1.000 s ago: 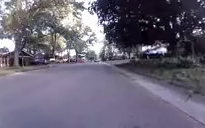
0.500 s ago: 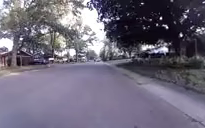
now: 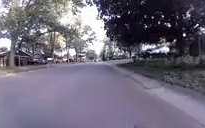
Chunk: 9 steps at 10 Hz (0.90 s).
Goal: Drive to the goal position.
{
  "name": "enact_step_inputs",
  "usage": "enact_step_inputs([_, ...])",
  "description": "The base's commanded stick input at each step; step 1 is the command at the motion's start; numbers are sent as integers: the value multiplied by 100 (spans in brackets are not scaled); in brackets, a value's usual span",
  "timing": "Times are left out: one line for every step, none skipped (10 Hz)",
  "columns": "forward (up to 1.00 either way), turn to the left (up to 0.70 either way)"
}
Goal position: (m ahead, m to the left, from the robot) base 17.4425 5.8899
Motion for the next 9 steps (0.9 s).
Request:
enact_step_inputs([100, 0])
enact_step_inputs([100, 0])
enact_step_inputs([100, 0])
enact_step_inputs([100, 0])
enact_step_inputs([100, 0])
enact_step_inputs([100, 0])
enact_step_inputs([100, 0])
enact_step_inputs([100, 0])
enact_step_inputs([100, 0])
